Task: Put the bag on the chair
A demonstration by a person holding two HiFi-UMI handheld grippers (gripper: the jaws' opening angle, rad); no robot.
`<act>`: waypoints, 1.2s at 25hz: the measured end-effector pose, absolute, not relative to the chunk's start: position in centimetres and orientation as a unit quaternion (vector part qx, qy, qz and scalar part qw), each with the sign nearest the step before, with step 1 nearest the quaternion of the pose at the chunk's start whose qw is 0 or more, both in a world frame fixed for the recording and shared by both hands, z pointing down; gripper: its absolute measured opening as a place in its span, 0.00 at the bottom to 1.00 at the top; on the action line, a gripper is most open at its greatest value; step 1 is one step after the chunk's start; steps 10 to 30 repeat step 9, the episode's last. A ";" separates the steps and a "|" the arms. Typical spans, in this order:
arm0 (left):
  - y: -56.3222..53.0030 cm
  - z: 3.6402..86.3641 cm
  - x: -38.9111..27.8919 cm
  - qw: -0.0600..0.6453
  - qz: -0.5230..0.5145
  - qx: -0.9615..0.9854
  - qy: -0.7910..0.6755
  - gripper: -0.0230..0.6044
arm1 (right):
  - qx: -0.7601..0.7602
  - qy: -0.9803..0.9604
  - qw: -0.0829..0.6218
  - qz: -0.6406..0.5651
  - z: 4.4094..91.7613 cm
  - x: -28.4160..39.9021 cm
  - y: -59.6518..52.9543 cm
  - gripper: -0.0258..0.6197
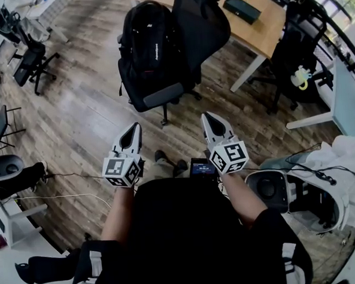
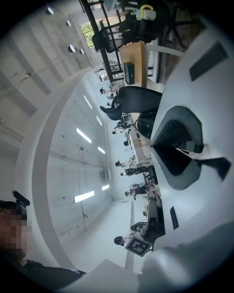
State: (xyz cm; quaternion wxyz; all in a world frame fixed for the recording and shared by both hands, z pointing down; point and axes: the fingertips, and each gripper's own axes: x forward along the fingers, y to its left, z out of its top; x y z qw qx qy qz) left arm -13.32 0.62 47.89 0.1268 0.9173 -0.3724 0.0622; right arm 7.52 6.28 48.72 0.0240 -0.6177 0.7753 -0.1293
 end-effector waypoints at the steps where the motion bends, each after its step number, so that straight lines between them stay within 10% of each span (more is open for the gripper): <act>1: 0.9 48.0 -13.5 0.127 0.062 0.917 -0.373 0.04 | -0.617 0.775 0.025 -0.130 48.8 7.4 6.5 0.06; 30: 0.9 48.0 -13.1 0.135 0.068 0.911 -0.384 0.04 | -0.617 0.776 0.029 -0.132 49.0 8.1 6.4 0.06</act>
